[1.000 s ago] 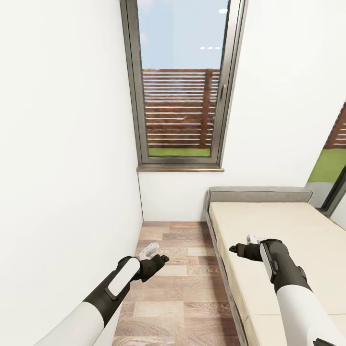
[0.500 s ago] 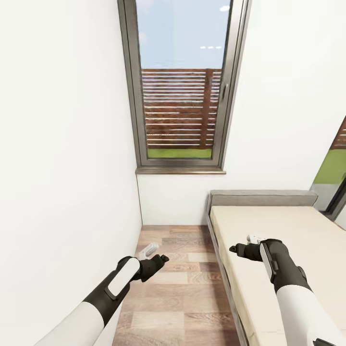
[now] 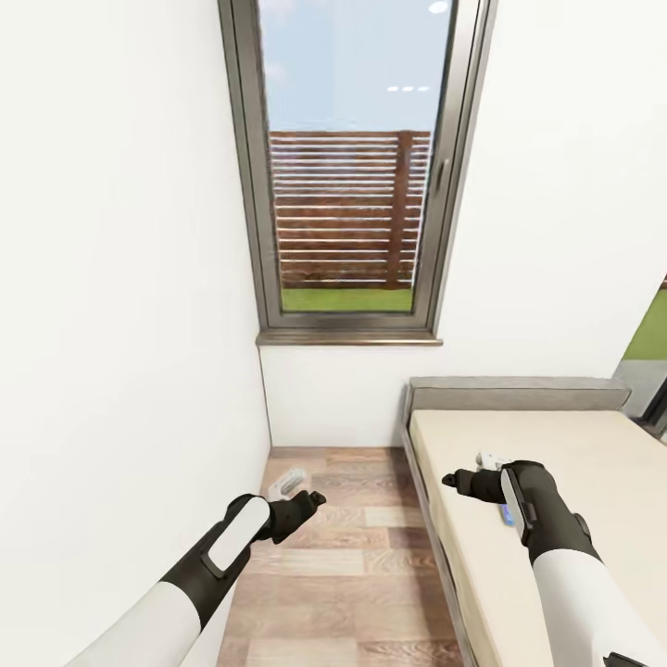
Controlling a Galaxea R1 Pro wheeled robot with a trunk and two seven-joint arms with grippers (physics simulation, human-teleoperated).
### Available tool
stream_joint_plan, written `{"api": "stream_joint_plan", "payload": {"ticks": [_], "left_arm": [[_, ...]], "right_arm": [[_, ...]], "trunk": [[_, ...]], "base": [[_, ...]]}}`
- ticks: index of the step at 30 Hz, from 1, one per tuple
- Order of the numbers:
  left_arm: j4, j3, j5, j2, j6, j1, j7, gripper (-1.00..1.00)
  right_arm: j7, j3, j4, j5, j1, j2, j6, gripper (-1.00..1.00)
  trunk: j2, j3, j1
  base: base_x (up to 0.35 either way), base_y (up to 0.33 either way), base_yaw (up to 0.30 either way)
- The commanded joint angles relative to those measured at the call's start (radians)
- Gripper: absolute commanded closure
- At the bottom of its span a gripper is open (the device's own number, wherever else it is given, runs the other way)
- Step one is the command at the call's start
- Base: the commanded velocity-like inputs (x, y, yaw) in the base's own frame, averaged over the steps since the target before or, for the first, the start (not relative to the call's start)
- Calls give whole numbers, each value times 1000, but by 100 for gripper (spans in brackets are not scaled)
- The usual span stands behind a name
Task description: Put all the toys in the child's room - the three board games (two on the bed and one on the table), the two jigsaw puzzles on the table, and the tennis ball on the table - inside the toy box on the table in the child's room.
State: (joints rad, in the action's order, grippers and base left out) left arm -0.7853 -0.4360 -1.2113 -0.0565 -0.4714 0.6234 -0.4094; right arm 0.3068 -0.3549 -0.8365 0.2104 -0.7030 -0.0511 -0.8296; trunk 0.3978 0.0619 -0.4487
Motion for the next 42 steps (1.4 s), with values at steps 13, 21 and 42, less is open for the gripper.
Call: {"api": "stream_joint_plan", "payload": {"ticks": [13, 21, 42], "left_arm": [[-2, -3, -10, 0, 0, 1, -9, -100], [-2, -3, -10, 0, 0, 1, -10, -100], [0, -3, -7, 0, 2, 1, -9, -100]], "right_arm": [[9, -2, -1, 10, -1, 0, -3, -100], [9, -2, -1, 10, -1, 0, -3, -100], [12, -3, -1, 10, 2, -2, 5, -100]], "trunk": [[2, 2, -1], [2, 2, -1], [2, 2, -1]], "base": [[330, 0, 0], [332, 0, 0], [267, 0, 0]]}}
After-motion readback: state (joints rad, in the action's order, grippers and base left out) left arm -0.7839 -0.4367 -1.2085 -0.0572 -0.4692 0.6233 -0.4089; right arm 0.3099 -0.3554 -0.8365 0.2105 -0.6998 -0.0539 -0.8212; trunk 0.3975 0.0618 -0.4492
